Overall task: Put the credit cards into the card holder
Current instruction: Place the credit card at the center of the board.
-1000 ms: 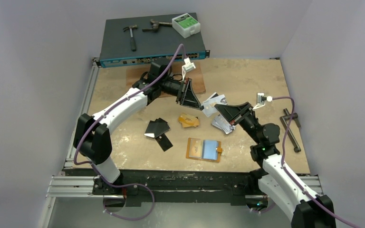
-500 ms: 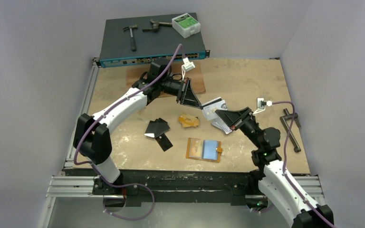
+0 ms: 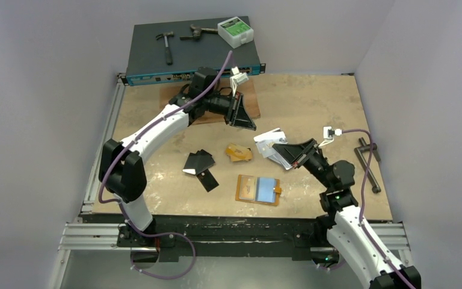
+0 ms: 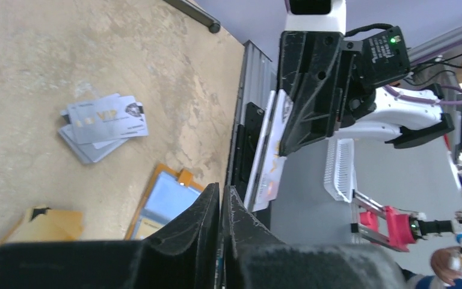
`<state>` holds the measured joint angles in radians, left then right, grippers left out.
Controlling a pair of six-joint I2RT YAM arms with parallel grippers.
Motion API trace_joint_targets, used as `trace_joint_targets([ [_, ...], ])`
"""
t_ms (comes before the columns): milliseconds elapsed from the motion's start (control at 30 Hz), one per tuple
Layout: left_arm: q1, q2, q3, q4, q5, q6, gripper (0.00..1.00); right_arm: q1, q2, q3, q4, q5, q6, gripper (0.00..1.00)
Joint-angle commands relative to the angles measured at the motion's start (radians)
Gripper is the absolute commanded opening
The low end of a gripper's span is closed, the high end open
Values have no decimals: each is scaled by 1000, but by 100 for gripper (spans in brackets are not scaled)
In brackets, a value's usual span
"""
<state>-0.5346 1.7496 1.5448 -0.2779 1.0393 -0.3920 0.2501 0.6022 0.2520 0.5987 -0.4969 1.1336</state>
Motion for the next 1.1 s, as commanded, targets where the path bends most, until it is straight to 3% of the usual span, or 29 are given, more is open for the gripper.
trace_joint_targets([
  [0,-27,15,22,22,93,6,23,-8,5,24,-22,-34,-33,0],
  [33,-30,10,8,40,106,-2,35,-8,12,29,-20,-41,-38,0],
  [67,-29,4,-8,65,117,-10,54,-9,24,32,-18,-52,-42,0],
  [100,-30,-1,-15,71,133,-10,64,-8,34,33,-14,-61,-46,0],
  [167,-36,-4,-15,59,149,8,71,-10,54,29,14,-78,-41,0],
  [267,-52,-5,-16,49,158,24,70,-10,91,23,76,-108,-26,0],
  [500,-66,17,-17,23,171,30,57,-9,124,29,135,-132,-8,0],
  [633,-66,24,-65,111,197,-77,34,-9,138,26,169,-140,10,0],
  [833,-66,2,-70,145,180,-89,10,-9,148,27,187,-154,14,0],
  [967,-67,3,-68,169,182,-114,2,-9,148,36,180,-174,5,0],
  [1067,-67,3,-69,188,187,-136,1,-10,142,36,168,-191,-1,0],
])
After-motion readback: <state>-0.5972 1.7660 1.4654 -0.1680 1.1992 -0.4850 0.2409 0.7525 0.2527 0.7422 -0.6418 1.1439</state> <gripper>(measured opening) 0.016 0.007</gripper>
